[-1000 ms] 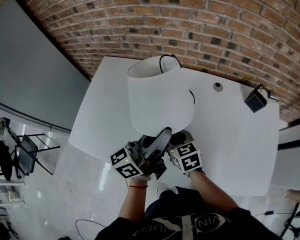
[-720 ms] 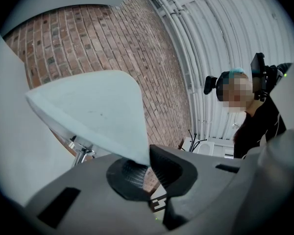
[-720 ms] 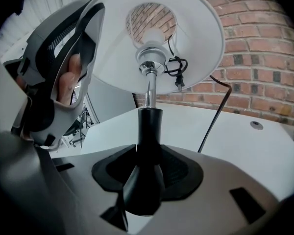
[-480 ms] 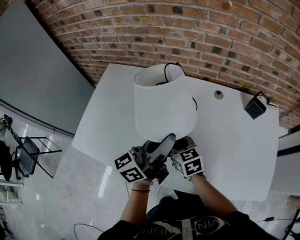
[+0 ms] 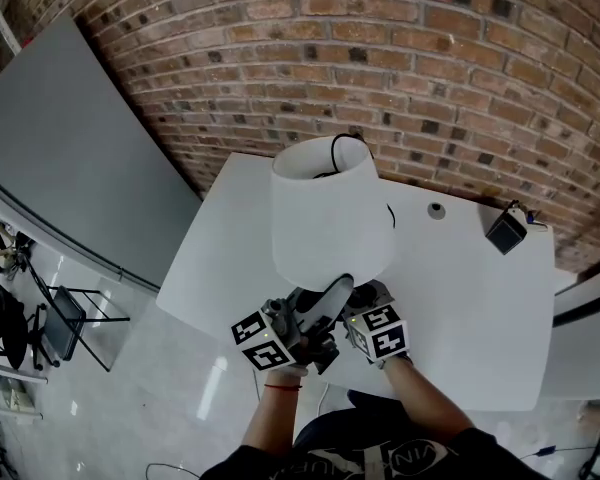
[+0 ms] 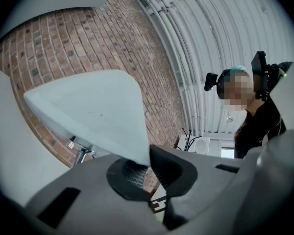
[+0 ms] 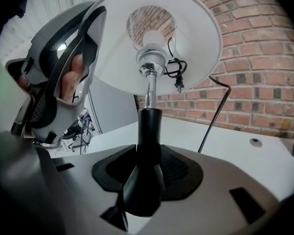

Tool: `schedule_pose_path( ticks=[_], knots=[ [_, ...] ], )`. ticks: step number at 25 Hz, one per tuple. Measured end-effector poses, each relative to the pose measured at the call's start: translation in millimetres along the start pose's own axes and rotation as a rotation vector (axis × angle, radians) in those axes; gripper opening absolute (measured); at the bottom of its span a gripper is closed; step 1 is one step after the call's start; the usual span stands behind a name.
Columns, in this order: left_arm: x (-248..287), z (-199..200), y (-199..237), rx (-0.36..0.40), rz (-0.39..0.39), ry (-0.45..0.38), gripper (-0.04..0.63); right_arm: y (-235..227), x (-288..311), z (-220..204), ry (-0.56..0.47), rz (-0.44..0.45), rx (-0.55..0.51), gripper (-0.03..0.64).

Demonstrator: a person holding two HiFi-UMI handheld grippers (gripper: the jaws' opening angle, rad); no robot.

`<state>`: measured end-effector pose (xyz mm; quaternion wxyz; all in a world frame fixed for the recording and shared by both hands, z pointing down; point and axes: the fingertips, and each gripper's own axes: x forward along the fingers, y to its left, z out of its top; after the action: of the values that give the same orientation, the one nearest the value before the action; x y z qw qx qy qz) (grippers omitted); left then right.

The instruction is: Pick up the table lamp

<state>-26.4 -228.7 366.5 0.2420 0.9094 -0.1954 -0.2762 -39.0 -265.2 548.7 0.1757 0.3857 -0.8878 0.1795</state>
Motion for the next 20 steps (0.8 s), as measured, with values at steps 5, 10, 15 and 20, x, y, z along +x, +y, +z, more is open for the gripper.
schedule_pose_path(
  ticks=[5, 10, 15, 20],
  knots=[
    [10, 14, -19, 0.052, -0.048, -0.001, 0.012, -1, -10, 26, -0.063, -0.014, -0.023, 0.15],
    [19, 32, -46, 0.098, -0.082, 0.001, 0.014, 8, -27, 55, -0.127, -0.021, -0.034, 0.15],
    [29, 53, -76, 0.166, -0.117, 0.002, 0.013, 16, -45, 91, -0.206, -0.026, -0.066, 0.15],
    [38, 71, -103, 0.212, -0.146, -0.008, 0.014, 24, -63, 120, -0.257, -0.03, -0.098, 0.15]
  ],
)
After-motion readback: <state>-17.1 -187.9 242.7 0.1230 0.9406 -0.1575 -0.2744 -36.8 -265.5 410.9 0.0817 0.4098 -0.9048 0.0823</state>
